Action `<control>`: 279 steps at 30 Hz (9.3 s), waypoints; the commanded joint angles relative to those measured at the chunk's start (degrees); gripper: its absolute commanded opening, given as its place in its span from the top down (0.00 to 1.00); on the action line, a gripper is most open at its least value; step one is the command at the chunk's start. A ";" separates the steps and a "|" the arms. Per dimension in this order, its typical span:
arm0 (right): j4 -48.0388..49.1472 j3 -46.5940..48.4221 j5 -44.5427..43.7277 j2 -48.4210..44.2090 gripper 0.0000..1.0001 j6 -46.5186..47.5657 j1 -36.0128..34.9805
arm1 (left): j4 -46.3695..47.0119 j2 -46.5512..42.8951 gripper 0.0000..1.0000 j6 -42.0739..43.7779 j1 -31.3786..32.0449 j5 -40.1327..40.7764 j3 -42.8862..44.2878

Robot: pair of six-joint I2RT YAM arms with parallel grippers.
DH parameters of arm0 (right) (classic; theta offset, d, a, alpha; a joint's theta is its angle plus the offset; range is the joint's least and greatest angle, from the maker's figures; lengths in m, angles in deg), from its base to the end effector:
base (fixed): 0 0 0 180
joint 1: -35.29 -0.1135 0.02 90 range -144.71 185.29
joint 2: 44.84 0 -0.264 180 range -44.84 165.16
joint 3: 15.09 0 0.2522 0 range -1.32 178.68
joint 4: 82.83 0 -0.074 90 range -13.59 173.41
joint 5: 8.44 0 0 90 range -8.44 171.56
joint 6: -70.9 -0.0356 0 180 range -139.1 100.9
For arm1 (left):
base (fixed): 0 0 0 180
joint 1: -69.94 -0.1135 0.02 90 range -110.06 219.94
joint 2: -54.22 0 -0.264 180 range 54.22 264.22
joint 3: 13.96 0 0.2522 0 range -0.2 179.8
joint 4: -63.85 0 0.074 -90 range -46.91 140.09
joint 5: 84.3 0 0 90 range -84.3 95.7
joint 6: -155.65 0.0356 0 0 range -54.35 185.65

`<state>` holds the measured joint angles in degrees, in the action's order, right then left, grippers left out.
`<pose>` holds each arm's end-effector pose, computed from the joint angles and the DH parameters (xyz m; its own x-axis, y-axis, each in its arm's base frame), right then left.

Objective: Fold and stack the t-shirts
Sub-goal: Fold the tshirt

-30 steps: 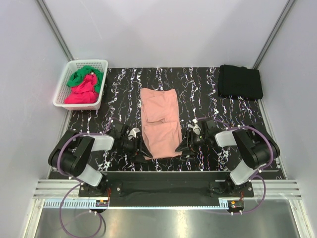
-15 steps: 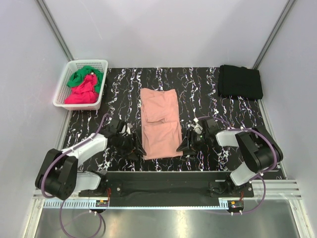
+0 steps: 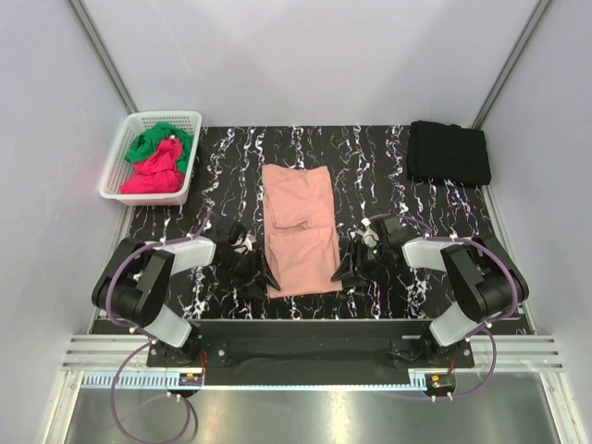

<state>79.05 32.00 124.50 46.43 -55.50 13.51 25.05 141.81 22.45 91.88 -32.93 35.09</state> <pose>0.2262 0.1165 0.1131 -0.9975 0.0693 -0.0162 0.0326 0.6476 0.7613 0.2036 -0.1060 0.1208 -0.9464 -0.1953 0.2572 -0.3142 0.7405 -0.5941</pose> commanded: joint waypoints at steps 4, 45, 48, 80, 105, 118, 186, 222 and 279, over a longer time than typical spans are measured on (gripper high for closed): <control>-2.05 1.57 -1.89 0.05 0.50 1.07 0.07 | 9.55 5.39 0.41 -0.04 0.21 4.36 -2.85; -2.76 4.38 -1.45 1.64 0.52 1.60 0.07 | 4.23 -8.91 0.43 -12.43 7.68 18.67 -10.76; -3.20 4.91 -1.45 1.37 0.52 1.69 0.07 | 0.35 -17.79 0.41 -14.28 7.69 20.17 -12.52; -4.08 4.30 -1.54 4.97 0.53 3.44 0.07 | 18.36 -0.23 0.62 -12.70 7.60 21.23 -11.65; -4.96 -0.80 -1.89 0.93 0.50 3.00 -0.02 | 11.15 -1.81 0.57 -7.34 7.60 19.21 -8.13; 0.32 1.22 -1.72 7.79 0.54 0.37 -2.47 | 11.15 -1.63 0.57 -6.11 7.60 17.98 -9.27; -15.76 23.18 -7.25 -2.32 1.00 -0.34 -3.27 | -9.76 -3.04 1.00 7.34 0.04 14.20 19.46; -26.49 52.28 -6.20 16.75 1.00 6.61 2.97 | -24.62 24.90 1.00 14.72 -8.75 9.54 61.90; -29.30 79.18 -13.76 38.73 1.00 9.33 6.40 | -21.73 57.87 1.00 4.26 -9.28 6.46 106.66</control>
<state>48.08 107.97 112.42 85.11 -47.57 19.63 -1.04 199.56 27.61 82.63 -24.54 138.65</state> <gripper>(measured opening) 0.029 0.046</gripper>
